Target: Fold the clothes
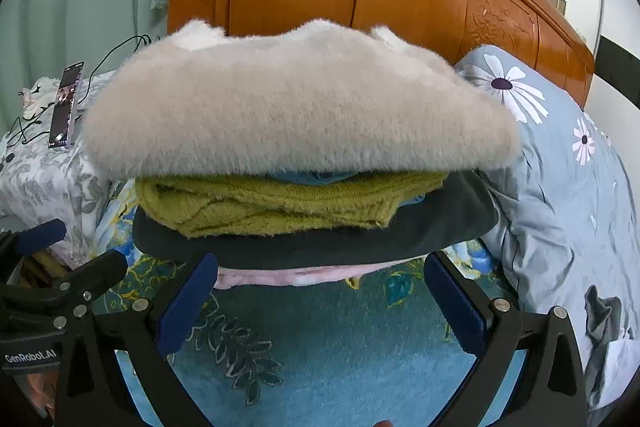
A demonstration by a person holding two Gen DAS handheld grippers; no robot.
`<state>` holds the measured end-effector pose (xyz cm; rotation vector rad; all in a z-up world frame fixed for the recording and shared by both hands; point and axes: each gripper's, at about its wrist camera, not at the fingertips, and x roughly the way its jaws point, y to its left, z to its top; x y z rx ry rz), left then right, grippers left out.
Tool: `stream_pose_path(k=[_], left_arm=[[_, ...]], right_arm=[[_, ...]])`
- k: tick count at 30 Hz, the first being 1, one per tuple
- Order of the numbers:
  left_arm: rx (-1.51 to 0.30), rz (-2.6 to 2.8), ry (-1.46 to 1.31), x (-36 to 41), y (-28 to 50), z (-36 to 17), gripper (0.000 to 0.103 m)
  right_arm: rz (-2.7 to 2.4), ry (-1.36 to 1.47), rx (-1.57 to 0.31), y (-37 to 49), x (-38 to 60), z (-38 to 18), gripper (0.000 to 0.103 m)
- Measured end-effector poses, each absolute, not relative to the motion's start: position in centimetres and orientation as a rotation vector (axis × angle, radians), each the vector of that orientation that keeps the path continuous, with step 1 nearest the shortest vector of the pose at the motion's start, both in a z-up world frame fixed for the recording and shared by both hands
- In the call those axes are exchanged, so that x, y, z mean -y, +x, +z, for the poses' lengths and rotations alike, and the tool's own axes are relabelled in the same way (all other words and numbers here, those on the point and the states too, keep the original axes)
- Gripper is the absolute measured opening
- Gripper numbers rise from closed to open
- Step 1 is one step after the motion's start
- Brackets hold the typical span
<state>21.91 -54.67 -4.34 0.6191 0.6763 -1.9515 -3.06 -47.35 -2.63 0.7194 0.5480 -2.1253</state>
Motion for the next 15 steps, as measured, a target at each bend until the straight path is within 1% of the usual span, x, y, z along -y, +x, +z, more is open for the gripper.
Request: stream_pose_path(k=[15], left_arm=[[-0.667, -1.968, 0.619, 54.3, 21.5, -5.0, 0.103]], right_arm=[[-2.134, 0.753, -0.54, -3.2, 46.5, -3.9, 0.103]])
